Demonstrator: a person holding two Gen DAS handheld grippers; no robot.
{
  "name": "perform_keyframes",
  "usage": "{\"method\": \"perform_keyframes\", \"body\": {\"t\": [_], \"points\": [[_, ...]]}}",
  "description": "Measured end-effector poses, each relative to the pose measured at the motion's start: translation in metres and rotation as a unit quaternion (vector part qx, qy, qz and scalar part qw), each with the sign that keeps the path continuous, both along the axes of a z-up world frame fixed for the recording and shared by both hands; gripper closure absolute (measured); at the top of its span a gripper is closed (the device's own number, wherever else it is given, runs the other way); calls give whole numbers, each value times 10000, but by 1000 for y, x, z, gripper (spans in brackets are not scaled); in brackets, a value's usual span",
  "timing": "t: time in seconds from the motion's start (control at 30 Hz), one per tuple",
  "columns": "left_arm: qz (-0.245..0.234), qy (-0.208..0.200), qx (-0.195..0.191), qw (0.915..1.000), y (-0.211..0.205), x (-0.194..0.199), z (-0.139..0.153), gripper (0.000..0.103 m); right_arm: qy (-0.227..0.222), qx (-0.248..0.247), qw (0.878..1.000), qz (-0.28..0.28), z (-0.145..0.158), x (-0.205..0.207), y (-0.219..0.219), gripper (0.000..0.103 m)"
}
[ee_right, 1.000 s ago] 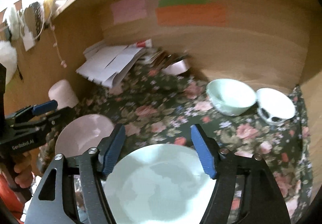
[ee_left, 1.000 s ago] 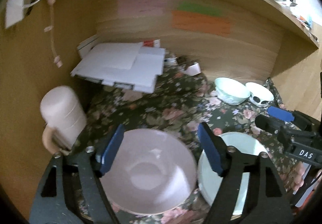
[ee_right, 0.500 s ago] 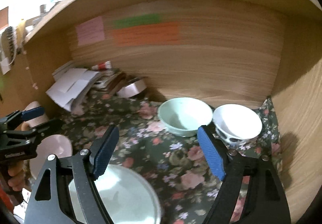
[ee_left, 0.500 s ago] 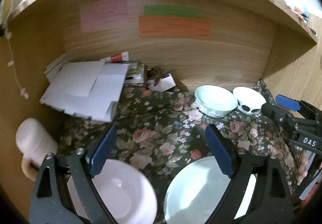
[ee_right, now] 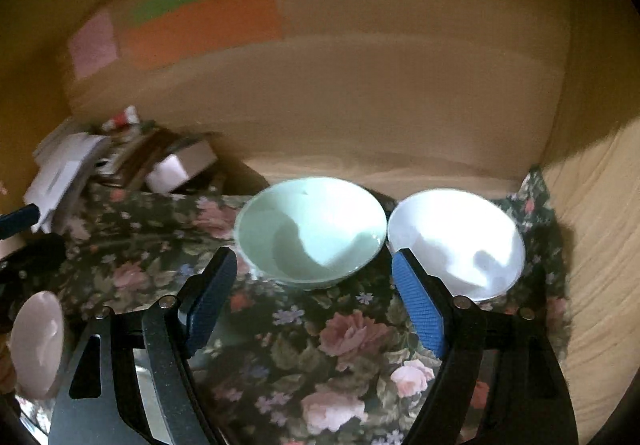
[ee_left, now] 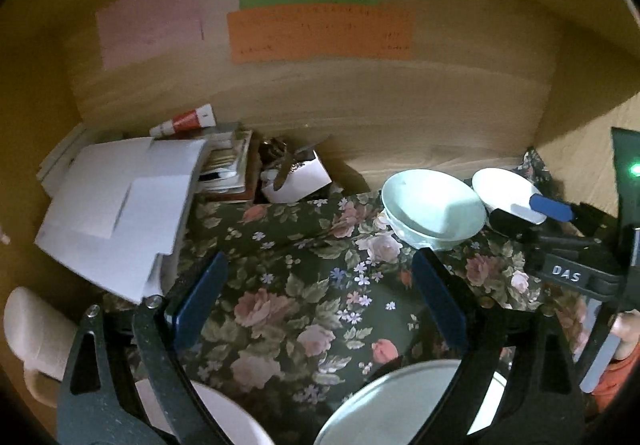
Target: Organize plates and bowls
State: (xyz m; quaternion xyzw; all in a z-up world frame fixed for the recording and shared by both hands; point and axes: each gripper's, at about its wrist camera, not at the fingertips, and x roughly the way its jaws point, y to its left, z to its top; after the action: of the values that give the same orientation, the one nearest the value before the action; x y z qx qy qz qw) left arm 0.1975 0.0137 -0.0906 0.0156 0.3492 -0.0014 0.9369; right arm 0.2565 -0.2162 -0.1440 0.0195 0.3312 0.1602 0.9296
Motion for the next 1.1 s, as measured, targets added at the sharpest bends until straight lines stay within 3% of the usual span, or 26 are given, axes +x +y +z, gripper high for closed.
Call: {"method": "perform_keyframes", "body": {"t": [0.23,0.77,0.9,1.1], "points": [[40,270,91,9996,-12,33,-22,9,528,147,9984,-138,-26,33,-5,44],[-63,593,102,9982,-18,73,-54,9,1092,339,9933,-182,-58,62,-5,53],[-53,648,55,9979,-16,75,-57,9,1203,222,9924,-157,-63,66,-1,60],[-80,715,14,9974,-16,78,-62,9,1305,-58,9912,195,-70,65,11,78]]}}
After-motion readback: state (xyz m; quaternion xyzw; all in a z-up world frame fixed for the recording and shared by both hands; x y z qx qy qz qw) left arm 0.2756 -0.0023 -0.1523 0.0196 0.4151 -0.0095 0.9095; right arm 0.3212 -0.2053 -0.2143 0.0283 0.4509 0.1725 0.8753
